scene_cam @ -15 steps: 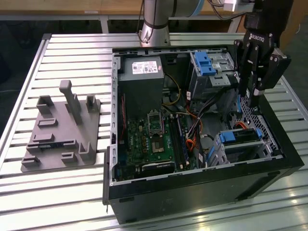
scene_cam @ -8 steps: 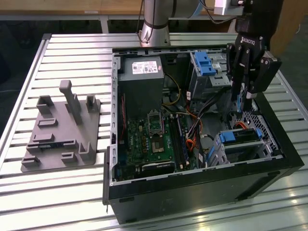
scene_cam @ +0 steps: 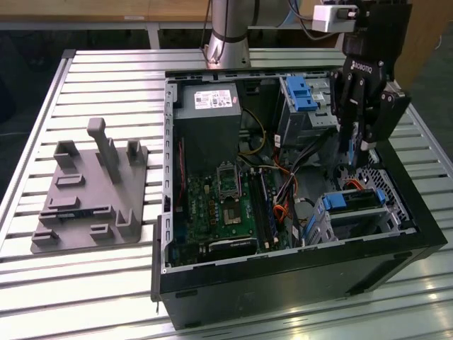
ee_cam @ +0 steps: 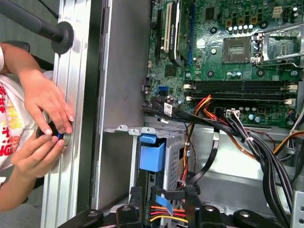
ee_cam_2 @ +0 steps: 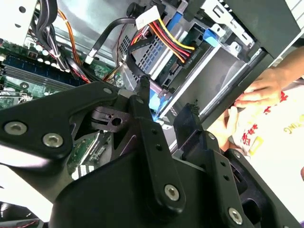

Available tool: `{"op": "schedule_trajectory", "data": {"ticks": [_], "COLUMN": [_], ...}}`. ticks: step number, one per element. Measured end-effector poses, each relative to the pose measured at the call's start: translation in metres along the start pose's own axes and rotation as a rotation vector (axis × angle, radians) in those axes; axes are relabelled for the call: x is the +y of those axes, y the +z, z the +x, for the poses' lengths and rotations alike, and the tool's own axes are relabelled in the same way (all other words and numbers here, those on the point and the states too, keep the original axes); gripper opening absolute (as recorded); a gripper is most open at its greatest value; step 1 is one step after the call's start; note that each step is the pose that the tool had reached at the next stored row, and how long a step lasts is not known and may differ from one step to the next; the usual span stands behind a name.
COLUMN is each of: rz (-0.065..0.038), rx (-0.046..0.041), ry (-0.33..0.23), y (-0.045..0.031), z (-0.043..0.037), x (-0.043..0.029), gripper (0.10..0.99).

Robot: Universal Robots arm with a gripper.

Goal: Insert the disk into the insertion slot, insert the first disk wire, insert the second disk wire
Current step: 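Insert the second disk wire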

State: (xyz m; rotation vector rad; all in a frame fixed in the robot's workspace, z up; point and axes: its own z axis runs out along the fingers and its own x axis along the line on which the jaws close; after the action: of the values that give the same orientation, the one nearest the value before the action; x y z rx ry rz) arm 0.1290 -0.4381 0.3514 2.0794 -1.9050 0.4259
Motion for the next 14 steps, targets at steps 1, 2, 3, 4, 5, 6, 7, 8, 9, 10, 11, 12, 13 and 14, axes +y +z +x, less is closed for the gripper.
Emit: {"op": "schedule_trajectory", "data": {"ticks": [1,2,3,4,5,6,7,8,9,10,11,12,13,14], "rz": [0.003,0.01,0.021,0.034,0.047,0.059,0.067,0.069,0.068,0.065,0.061,0.057,0.055,0.055], "rx": [0.0012,0.0023,0.0034,0.0048,0.0063,0.0077,0.0089,0.0101,0.0113,0.0136,0.0164,0.0197,0.022,0.0225], "ry": [0.0,0.003,0.008,0.014,0.02,0.025,0.029,0.033,0.036,0.042,0.05,0.056,0.057,0.057], "y": [0.0004,0.0007,0.0008,0.001,0.0012,0.0014,0.0019,0.0027,0.0032,0.0036,0.0038,0.0039,0.0039,0.0038], "z": [-0.0003,-0.0006,-0.0008,-0.0011,-0.0013,-0.0015,-0.0018,-0.0021,-0.0024,-0.0026,-0.0027,-0.0027,-0.0027,-0.0027], "x": [0.0012,0.003,0.0053,0.0077,0.0092,0.0099,0.0105,0.0107,0.0107,0.0107,0.0107,0.0107,0.0108,0.0108], "gripper": [0.482,0.482,0.482,0.482,0.482,0.482,0.482,0.482,0.482,0.482,0.482,0.482,0.482,0.482]}}
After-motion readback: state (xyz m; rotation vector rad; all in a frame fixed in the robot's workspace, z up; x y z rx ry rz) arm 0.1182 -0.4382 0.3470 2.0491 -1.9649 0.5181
